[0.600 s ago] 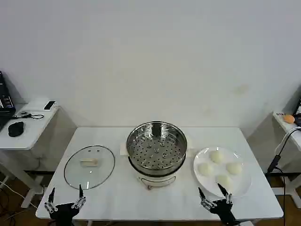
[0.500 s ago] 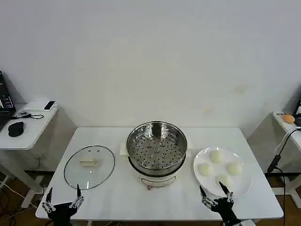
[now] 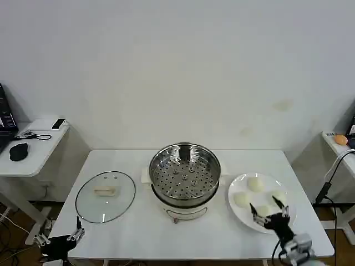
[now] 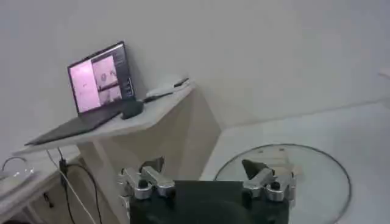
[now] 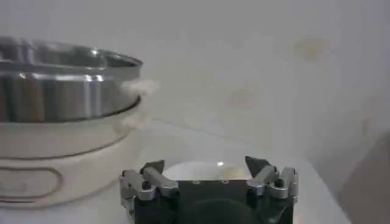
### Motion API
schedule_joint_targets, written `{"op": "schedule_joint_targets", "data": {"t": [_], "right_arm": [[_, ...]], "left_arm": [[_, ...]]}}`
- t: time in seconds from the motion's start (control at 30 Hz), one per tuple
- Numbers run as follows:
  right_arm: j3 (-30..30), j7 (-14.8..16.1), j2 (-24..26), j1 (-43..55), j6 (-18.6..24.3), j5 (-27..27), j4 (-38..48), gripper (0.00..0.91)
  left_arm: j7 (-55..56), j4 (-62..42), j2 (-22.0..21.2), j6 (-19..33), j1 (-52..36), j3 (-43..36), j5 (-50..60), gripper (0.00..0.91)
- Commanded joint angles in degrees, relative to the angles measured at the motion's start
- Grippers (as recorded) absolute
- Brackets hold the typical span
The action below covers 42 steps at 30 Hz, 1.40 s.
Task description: Take steamed baozi put them in steamer then cover it.
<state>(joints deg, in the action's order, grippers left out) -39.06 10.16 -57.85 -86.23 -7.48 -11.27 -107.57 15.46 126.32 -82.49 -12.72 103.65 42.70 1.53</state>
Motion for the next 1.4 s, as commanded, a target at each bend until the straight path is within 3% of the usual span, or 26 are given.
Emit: {"op": "schedule_joint_targets", "data": {"t": [0.03, 0.13, 0.2, 0.23, 0.3, 0.33, 0.37, 0.4, 0.43, 0.47, 0.67, 0.83, 1.03, 1.27, 1.4], "right_arm": [[2.12, 6.87, 12.75, 14.01, -5.34, 7.24, 9.53, 0.907], [6.69, 12.40, 16.80, 20.33, -4.70, 12.79, 14.16, 0.907], [11.81, 18.94, 20.18, 26.80, -3.09, 17.56, 18.67, 0.907], [13.34, 20.18, 21.12, 28.61, -2.54, 18.56, 19.88, 0.907], [18.78, 25.49, 23.22, 35.72, 0.63, 22.69, 23.87, 0.907], [19.81, 25.86, 23.54, 36.37, 0.88, 23.64, 24.18, 0.907], [23.56, 28.52, 24.56, 41.66, 3.51, 25.38, 26.70, 0.907], [25.58, 31.25, 25.14, 44.36, 4.27, 26.30, 27.65, 0.907], [27.48, 31.61, 25.70, 45.58, 4.42, 26.65, 28.36, 0.907], [31.81, 34.90, 26.19, 49.87, 5.29, 27.58, 29.70, 0.907], [47.74, 42.44, 25.12, 63.83, 10.53, 32.64, 36.29, 0.907], [59.04, 49.09, 22.96, 71.43, 11.82, 34.92, 38.53, 0.907], [65.76, 50.77, 19.01, 76.16, 13.03, 35.20, 42.34, 0.907], [66.89, 51.30, 17.36, 75.66, 12.27, 36.13, 43.41, 0.907], [67.11, 50.11, 17.00, 74.70, 11.17, 36.12, 44.04, 0.907]], "left_arm": [[-6.13, 0.00, -0.45, -1.77, -1.54, 5.27, 0.94, 0.907], [-6.12, -0.63, -0.86, -1.12, -1.57, 4.67, 1.72, 0.907], [-6.34, -0.53, -1.18, -0.90, -1.48, 4.32, 2.43, 0.907], [-6.41, -0.40, -1.24, -0.84, -1.43, 4.28, 2.59, 0.907], [-6.49, -0.24, -1.31, -0.82, -1.34, 4.28, 3.03, 0.907], [-6.47, -0.22, -1.32, -0.81, -1.33, 4.29, 3.04, 0.907], [-6.48, -0.07, -1.33, -0.82, -1.23, 4.31, 3.17, 0.907], [-6.49, 0.02, -1.40, -0.77, -1.07, 4.33, 3.28, 0.907], [-6.51, 0.10, -1.49, -0.73, -0.91, 4.39, 3.35, 0.907], [-6.50, 0.21, -1.60, -0.72, -0.75, 4.44, 3.40, 0.907], [-6.58, 0.39, -2.01, -0.64, -0.41, 4.39, 3.93, 0.907], [-6.65, 0.50, -1.98, -0.67, -0.51, 4.58, 4.21, 0.907], [-6.74, 0.11, -2.00, -0.66, -0.72, 4.79, 4.28, 0.907], [-6.89, 0.06, -2.19, -0.74, -1.35, 5.04, 4.32, 0.907], [-6.84, -0.27, -2.11, -0.68, -1.33, 5.11, 4.32, 0.907]]}}
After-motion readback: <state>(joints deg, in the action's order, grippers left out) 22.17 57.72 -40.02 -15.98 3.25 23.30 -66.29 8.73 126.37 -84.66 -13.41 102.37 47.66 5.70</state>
